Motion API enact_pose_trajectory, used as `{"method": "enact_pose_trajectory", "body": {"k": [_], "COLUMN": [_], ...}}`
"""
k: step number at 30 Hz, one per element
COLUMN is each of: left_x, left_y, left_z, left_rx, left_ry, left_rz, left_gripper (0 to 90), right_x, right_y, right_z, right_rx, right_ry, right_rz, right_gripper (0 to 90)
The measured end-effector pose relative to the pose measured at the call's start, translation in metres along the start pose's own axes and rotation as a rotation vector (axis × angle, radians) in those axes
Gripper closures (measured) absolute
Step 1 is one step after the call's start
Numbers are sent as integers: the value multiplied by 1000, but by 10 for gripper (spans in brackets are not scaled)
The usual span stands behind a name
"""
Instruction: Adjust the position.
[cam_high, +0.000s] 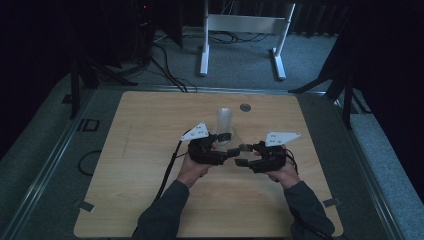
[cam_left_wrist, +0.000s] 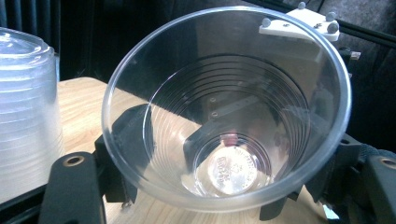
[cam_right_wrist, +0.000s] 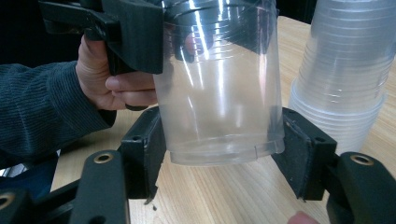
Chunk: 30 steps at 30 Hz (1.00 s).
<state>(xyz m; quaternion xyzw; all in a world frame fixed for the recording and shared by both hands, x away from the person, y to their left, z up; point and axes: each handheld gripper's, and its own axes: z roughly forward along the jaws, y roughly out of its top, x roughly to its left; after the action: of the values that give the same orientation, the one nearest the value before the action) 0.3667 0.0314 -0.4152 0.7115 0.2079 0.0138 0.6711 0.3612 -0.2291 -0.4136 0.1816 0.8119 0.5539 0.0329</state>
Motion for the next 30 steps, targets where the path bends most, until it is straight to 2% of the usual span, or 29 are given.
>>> {"method": "enact_pose_trajectory", "body": {"k": [14, 21, 24, 30], "left_x": [0, 0, 0, 0], "left_y": [0, 1, 1, 0], "left_z": [0, -2, -3, -2], "left_rx": [3, 14, 25, 44], "left_ry": [-13, -3, 5, 21], "left_rz": [2, 12, 19, 32], "left_gripper": [282, 285, 286, 290], "right_x": [0, 0, 1, 5], "right_y": [1, 1, 2, 6], "right_z": [1, -2, -4, -4], "right_rx": [15, 28, 65, 102], "right_ry": [-9, -34, -66, -81], "right_rz": [-2, -6, -32, -65], "right_gripper": [335, 304, 289, 274]}}
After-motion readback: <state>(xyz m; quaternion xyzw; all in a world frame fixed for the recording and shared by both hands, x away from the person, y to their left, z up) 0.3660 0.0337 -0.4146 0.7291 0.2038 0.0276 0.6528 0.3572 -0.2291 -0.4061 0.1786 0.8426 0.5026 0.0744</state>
